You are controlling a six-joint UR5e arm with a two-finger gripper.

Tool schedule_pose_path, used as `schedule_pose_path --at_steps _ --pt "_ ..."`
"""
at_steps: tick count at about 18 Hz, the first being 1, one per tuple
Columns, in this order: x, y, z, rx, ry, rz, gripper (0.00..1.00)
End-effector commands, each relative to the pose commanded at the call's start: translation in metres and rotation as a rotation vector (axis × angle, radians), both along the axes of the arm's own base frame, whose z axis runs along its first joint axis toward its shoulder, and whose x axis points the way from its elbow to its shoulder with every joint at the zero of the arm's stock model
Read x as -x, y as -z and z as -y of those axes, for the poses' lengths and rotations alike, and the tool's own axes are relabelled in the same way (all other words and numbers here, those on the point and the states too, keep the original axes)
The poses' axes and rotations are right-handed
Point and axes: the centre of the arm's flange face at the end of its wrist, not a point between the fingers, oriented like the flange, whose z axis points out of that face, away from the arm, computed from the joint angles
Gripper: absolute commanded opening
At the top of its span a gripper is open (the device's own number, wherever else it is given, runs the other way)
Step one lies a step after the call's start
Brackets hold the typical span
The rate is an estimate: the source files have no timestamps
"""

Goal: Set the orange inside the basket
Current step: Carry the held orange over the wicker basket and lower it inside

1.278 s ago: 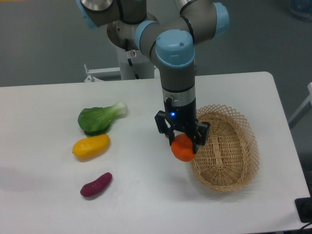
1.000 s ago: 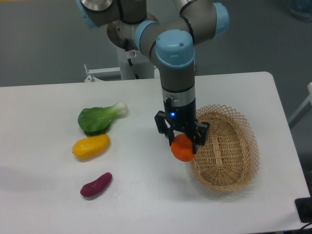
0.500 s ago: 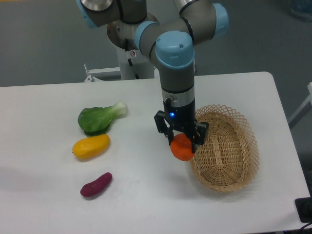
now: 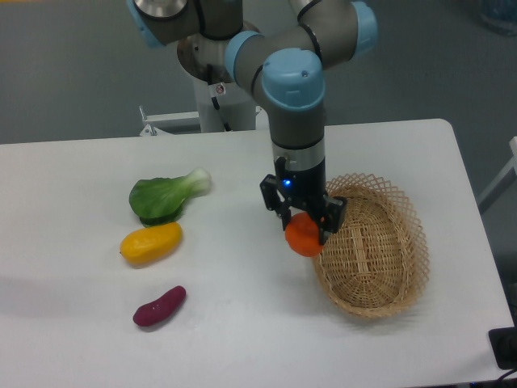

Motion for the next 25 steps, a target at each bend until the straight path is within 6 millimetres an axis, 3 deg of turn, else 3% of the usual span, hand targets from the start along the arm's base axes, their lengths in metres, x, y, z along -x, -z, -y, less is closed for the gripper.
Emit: schedule_pose_path --at_steps 4,5,9,12,14,17,19,20,22,25 --pt "0.055 0.019 0.054 0.055 0.033 -0.003 0.63" --pt "0.069 0.035 0.061 0.073 0.040 0.014 0.63" --pt "0.092 0.063 0.068 0.083 -0.017 0.050 0.63" --pt "0.100 0.083 0.065 0.045 -0.177 0.077 0.63" --pt "0.103 0.093 0.058 0.016 -0.283 0.091 0.63" --pt "0.100 0.098 0.054 0.017 -0.301 0.102 0.63" --pt "0.087 0.111 0.052 0.037 -0.297 0.125 0.63" --pt "0.068 0.119 0.041 0.049 -0.303 0.147 0.63" --pt "0.067 0.123 0.040 0.052 -0.306 0.152 0.64" --pt "0.068 0.122 0.039 0.051 -0.298 0.150 0.74"
